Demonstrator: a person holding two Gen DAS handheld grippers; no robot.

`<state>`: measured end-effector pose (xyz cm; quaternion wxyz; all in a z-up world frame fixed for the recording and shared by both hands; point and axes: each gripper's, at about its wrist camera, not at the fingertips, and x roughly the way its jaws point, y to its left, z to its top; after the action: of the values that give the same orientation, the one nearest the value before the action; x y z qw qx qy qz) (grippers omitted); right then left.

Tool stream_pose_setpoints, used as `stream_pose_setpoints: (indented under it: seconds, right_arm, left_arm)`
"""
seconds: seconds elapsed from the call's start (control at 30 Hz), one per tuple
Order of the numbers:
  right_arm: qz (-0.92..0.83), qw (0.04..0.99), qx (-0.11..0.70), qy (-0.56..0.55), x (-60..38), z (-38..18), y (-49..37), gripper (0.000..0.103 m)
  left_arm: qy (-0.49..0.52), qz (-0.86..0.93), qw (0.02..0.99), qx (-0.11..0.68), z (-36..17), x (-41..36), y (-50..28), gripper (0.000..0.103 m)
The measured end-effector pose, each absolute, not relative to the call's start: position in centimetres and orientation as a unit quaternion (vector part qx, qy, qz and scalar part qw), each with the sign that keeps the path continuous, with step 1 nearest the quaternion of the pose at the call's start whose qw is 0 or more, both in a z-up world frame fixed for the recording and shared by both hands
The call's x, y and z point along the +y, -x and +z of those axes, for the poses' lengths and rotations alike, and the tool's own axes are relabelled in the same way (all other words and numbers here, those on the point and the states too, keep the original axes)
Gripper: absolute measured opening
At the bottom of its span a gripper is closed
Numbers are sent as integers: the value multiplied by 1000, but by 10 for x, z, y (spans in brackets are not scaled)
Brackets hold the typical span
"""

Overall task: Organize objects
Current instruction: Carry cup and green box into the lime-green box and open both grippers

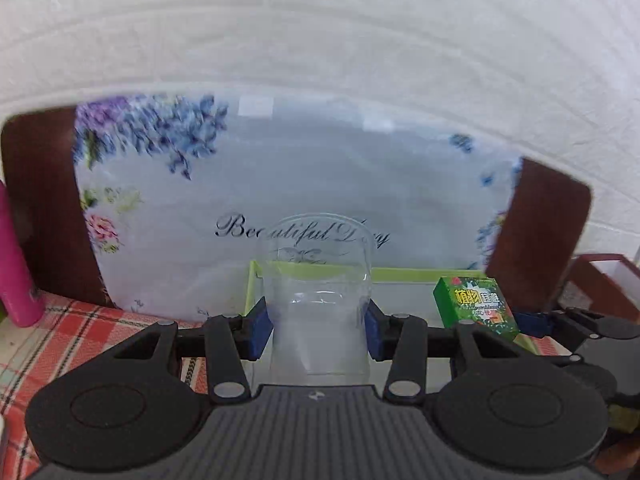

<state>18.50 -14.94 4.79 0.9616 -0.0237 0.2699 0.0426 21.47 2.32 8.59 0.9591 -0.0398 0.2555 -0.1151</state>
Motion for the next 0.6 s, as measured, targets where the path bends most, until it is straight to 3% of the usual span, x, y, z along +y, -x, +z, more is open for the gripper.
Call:
stream_pose_setpoints:
  seconds: [0.23, 0.37, 0.43, 0.47, 0.5, 0.6]
  right_arm:
    - [10, 936, 352, 10, -153, -1, -245, 64]
    - [12, 930, 368, -7, -155, -5, -255, 65]
    - [13, 928, 372, -3, -154, -6, -256, 66]
    - [18, 927, 375, -2, -153, -7, -255, 75]
    - [19, 925, 380, 0, -152, -6, -256, 87]
    - [27, 925, 378, 4, -148, -6, -250, 91]
  left_arm:
    - [37, -108, 949, 295, 54, 17, -268, 48]
    - [19, -113, 952, 283, 47, 9, -273, 56]
    - [15, -109, 955, 275, 45, 7, -271, 81]
    - [14, -106, 956, 274, 44, 6, -270, 88]
    - [14, -111, 956, 271, 44, 6, -268, 88]
    - [10, -110, 958, 266, 50, 7, -257, 88]
